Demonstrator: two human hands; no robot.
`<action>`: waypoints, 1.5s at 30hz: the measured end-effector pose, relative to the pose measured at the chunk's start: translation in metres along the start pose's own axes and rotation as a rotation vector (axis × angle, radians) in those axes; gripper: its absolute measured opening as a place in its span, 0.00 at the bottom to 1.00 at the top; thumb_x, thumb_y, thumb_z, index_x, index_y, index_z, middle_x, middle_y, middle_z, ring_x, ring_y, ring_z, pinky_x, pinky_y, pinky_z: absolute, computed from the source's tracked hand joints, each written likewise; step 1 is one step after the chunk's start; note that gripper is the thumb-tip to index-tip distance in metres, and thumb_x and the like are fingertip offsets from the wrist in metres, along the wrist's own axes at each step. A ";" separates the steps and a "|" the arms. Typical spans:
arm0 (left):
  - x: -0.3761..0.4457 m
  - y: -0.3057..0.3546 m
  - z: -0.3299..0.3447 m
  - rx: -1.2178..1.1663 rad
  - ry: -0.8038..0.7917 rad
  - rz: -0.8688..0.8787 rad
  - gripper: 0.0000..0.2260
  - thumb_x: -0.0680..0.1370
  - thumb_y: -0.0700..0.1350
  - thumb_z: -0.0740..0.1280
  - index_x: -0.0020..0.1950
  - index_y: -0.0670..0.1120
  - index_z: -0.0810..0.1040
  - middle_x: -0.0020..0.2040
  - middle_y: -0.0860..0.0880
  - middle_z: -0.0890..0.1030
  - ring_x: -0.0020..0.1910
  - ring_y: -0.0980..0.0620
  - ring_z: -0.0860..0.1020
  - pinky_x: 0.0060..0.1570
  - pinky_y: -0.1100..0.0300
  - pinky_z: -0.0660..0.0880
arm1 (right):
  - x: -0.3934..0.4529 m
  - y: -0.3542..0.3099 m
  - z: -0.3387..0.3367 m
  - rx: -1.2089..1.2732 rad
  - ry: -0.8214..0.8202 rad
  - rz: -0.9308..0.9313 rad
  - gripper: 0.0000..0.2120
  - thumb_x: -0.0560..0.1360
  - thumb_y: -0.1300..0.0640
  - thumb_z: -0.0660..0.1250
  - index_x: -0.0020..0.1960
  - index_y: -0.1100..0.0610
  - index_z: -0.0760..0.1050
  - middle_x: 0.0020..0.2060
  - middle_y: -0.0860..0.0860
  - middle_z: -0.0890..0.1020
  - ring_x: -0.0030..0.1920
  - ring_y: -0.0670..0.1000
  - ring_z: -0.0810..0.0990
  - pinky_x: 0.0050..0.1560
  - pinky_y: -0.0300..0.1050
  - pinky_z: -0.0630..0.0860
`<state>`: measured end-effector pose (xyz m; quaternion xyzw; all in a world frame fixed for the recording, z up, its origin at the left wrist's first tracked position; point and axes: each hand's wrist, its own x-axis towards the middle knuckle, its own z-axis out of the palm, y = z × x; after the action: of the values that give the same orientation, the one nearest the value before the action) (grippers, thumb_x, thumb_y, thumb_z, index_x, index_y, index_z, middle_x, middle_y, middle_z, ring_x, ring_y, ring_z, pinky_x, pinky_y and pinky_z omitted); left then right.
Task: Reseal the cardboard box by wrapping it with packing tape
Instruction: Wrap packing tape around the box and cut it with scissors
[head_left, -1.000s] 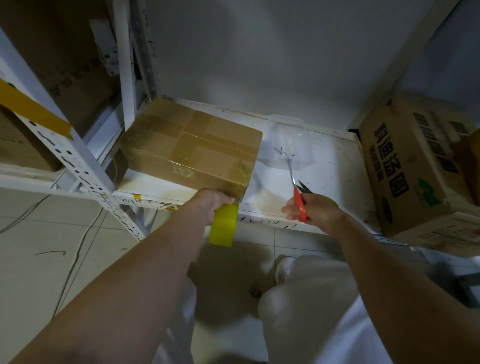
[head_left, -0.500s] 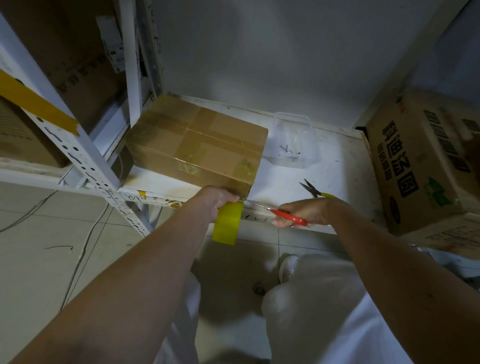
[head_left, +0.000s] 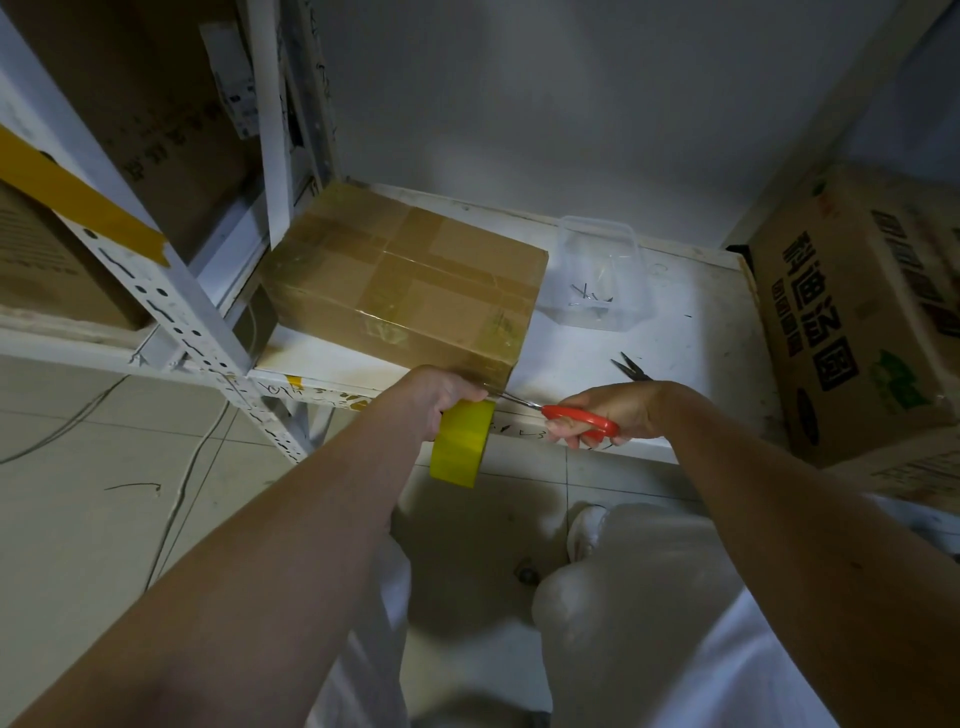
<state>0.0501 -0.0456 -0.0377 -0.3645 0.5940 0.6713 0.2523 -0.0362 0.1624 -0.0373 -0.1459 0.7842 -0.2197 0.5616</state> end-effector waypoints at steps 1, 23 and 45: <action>0.001 0.000 0.000 0.001 -0.004 -0.005 0.16 0.77 0.37 0.68 0.63 0.37 0.72 0.40 0.42 0.77 0.37 0.45 0.76 0.50 0.46 0.73 | 0.001 -0.001 0.001 0.007 0.000 -0.005 0.31 0.62 0.34 0.70 0.56 0.54 0.78 0.40 0.49 0.77 0.36 0.45 0.71 0.35 0.37 0.64; -0.003 0.005 -0.002 0.121 -0.006 -0.024 0.17 0.77 0.40 0.68 0.66 0.38 0.72 0.48 0.41 0.79 0.45 0.43 0.78 0.55 0.46 0.74 | 0.010 -0.020 0.013 0.040 0.193 -0.183 0.15 0.72 0.46 0.71 0.37 0.58 0.79 0.23 0.49 0.75 0.23 0.44 0.71 0.27 0.36 0.70; -0.007 -0.008 -0.013 0.134 0.049 -0.033 0.03 0.76 0.37 0.69 0.48 0.40 0.77 0.41 0.41 0.76 0.38 0.44 0.76 0.55 0.46 0.74 | -0.010 0.018 0.018 -0.803 0.821 0.316 0.32 0.72 0.29 0.59 0.54 0.57 0.76 0.48 0.52 0.82 0.50 0.53 0.81 0.43 0.44 0.73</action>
<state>0.0629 -0.0565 -0.0369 -0.3729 0.6374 0.6168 0.2724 -0.0154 0.1797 -0.0432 -0.1315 0.9712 0.1418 0.1395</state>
